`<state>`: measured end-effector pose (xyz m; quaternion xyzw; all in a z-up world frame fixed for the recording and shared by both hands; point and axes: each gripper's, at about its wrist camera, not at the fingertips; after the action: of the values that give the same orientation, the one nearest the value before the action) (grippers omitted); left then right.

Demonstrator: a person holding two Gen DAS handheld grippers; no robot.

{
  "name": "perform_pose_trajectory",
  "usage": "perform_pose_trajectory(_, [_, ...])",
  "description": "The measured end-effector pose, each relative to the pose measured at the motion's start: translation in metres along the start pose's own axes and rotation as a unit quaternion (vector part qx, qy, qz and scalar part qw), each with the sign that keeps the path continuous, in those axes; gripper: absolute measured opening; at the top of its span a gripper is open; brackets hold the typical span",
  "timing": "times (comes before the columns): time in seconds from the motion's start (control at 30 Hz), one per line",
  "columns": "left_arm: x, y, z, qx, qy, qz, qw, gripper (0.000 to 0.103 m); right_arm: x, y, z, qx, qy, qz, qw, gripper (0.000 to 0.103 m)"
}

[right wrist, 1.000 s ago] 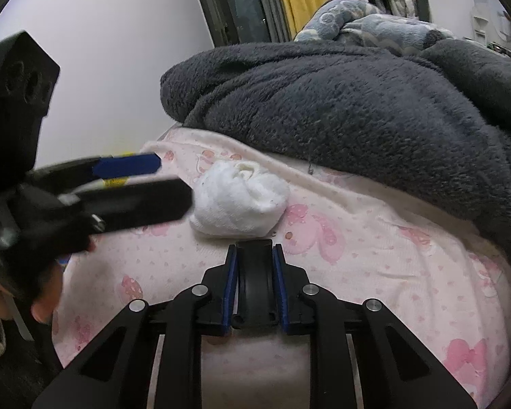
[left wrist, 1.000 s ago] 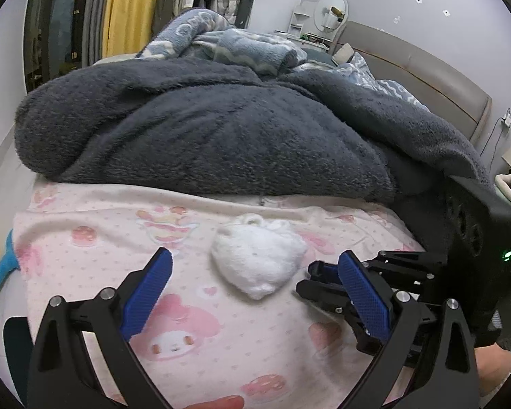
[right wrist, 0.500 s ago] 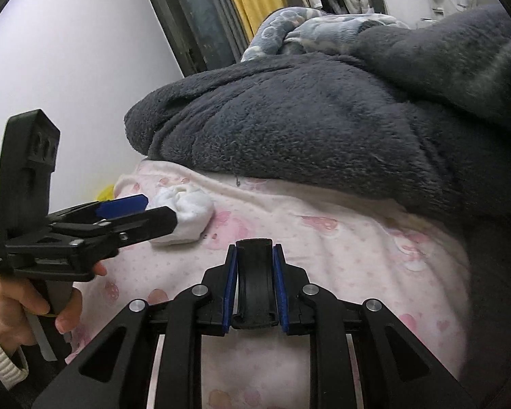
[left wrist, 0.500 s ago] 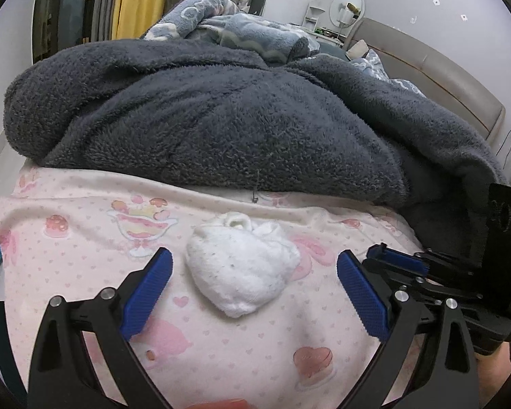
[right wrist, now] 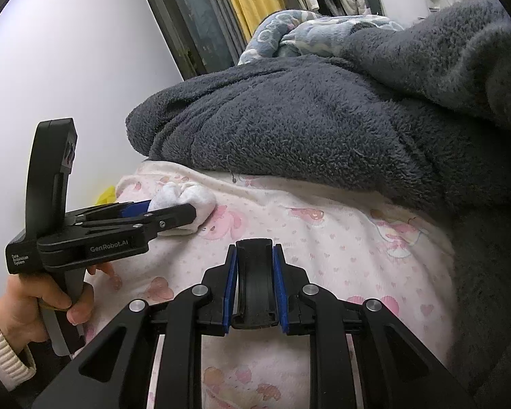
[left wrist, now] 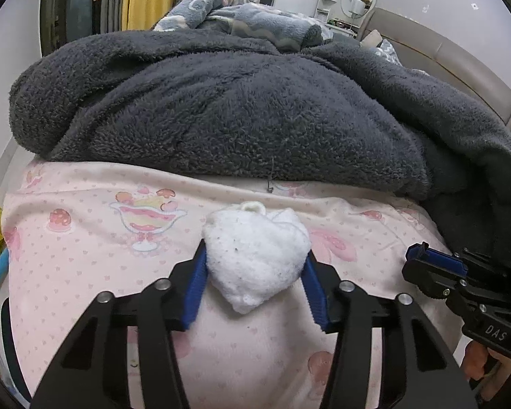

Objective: Collect trash
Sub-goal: 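Carry the tissue in the left tool and strap in the right tool over the bin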

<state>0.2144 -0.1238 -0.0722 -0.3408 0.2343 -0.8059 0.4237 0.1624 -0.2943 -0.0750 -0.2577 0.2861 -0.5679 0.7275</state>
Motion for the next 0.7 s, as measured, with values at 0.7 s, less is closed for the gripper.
perform_pose_trajectory(0.7, [0.005, -0.066, -0.026, 0.024, 0.030, -0.020, 0.9991, 0.053, -0.041, -0.042, 0.004, 0.012, 0.018, 0.001, 1.000, 0.020])
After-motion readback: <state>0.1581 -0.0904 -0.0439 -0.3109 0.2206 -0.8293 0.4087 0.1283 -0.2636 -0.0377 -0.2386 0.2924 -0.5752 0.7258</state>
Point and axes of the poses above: each gripper's, at about its wrist camera, not at the fingertips, and y roughly the way its jaws point, x to its right, z to its top, and after that the axes turned 15 degrees about -z, right-handed
